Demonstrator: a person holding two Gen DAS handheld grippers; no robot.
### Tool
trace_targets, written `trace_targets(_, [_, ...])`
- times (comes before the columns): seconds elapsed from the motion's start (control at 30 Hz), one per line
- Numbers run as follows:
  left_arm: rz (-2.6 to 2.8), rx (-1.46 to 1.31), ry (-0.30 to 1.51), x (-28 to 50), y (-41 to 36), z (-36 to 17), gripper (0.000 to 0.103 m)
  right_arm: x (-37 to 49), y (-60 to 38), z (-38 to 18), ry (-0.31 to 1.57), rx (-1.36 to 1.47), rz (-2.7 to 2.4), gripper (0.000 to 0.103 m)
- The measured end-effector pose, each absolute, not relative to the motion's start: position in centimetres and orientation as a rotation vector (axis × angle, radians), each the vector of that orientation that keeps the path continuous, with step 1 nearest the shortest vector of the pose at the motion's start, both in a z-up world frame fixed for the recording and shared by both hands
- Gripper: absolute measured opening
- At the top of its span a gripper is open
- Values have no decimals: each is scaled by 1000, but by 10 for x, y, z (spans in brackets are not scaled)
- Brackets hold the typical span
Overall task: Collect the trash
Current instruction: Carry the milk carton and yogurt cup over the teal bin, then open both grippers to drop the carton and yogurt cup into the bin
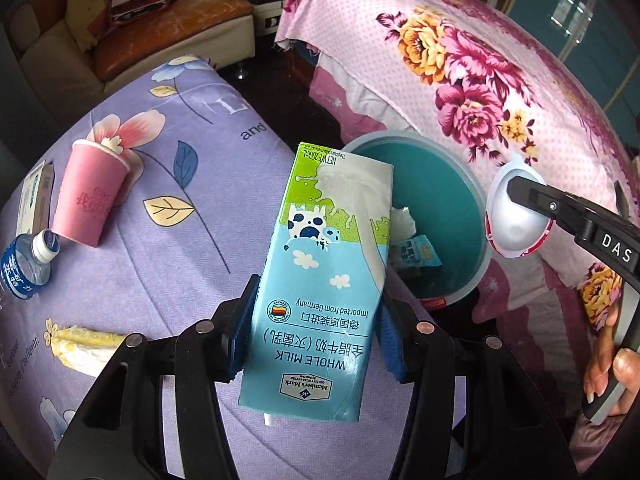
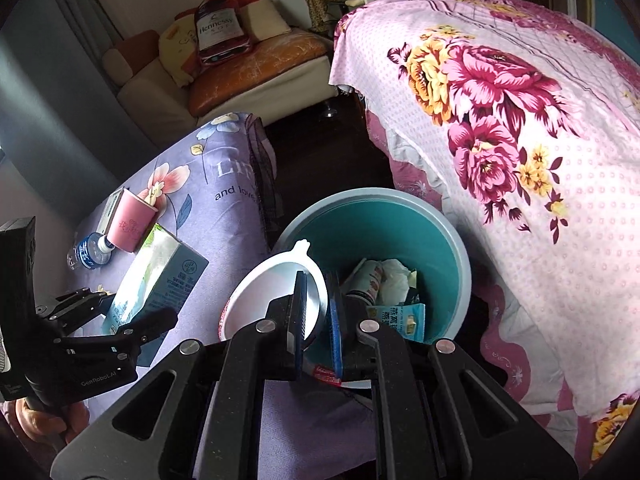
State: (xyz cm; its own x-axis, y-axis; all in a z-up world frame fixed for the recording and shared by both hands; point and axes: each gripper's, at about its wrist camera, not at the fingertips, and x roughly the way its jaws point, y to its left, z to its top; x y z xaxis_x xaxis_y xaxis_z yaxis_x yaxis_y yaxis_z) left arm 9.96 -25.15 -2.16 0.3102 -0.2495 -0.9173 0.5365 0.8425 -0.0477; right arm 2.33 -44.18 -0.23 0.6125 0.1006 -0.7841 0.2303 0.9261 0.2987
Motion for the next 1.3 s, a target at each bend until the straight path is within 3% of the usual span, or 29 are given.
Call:
trace_targets(0.7, [-611,379,1174,96,-332,-44,56,7,-495,-26,927,470,-161,10])
trace_targets(0.73, [-608,383,1171,96,-332,-44,58,7,-495,-27,930,469,-162,10])
trace_targets(0.8, [-599,389,1158,96,-329,-44,75,9,-494,-28,935,470,-162,10])
trace_targets(0.87, [-596,388,1143,95,-326,-42,80,10,-492,-30,939,466,-159,10])
trace_targets(0.97, [-594,376,1145,96,-321,-41,81,13,-488,-30,945,459,-154,10])
trace_targets(1.07, [-590,354,1158,96,-312,-42,88,16,-486,-30,950,451,-155,11])
trace_targets(1.3, [-568,328,1176,95,-291,-47,89,22,-479,-31,966,432,-160,12])
